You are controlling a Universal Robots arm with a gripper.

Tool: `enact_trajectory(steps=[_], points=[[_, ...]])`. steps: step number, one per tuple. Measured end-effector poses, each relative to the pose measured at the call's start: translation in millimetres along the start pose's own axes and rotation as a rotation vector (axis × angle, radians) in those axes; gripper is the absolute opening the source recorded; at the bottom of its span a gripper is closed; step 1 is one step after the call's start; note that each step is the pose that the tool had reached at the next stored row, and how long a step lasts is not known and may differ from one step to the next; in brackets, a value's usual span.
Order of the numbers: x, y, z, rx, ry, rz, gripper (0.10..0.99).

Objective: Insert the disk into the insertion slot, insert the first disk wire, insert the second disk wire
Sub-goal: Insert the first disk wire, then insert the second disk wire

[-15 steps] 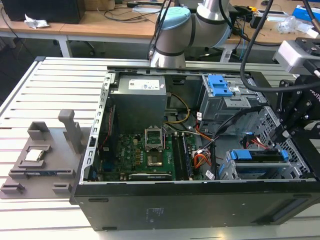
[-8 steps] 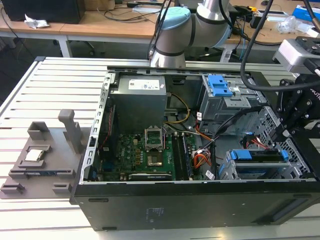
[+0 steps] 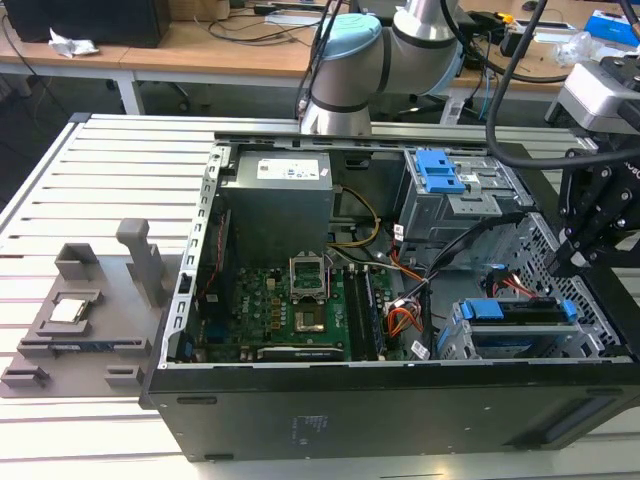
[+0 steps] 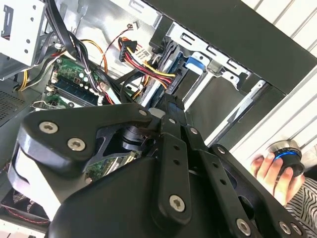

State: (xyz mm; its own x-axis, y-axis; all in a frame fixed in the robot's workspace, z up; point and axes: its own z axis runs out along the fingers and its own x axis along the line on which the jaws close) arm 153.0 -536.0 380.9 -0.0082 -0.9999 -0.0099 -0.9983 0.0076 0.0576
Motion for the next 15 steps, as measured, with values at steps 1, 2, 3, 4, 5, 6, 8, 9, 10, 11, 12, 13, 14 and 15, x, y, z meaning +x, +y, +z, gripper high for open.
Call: enact_trajectory(steps=[1,2,3,4,5,6,8,9,10,11,12,13,14,15], points=[[0.0,0.0,0.0,0.0,-0.0001,0.0,0.106],[0.0,0.0,-0.1,0.0,0.0,0.0,0.106],[0.0,0.0,-0.1,0.0,-0.0001,0.0,0.106],[0.0,0.0,-0.1,0.0,0.0,0.0,0.106],[0.0,0.0,-0.2,0.0,0.0,0.0,0.106],[0.0,0.0,-0.2,0.0,0.0,0.0,0.106],[0.0,0.0,-0.2,0.0,-0.0001,0.0,0.106],[0.0,0.0,-0.3,0.0,0.0,0.0,0.106],[0.0,0.0,-0.4,0.0,0.0,0.0,0.106],[0.0,0.0,-0.5,0.0,-0.0001,0.0,0.106],[0.0,0.0,-0.6,0.0,0.0,0.0,0.106],[0.0,0.0,-0.6,0.0,0.0,0.0,0.114],[0.0,0.0,-0.7,0.0,0.0,0.0,0.235],[0.0,0.0,-0.7,0.0,0.0,0.0,0.302]])
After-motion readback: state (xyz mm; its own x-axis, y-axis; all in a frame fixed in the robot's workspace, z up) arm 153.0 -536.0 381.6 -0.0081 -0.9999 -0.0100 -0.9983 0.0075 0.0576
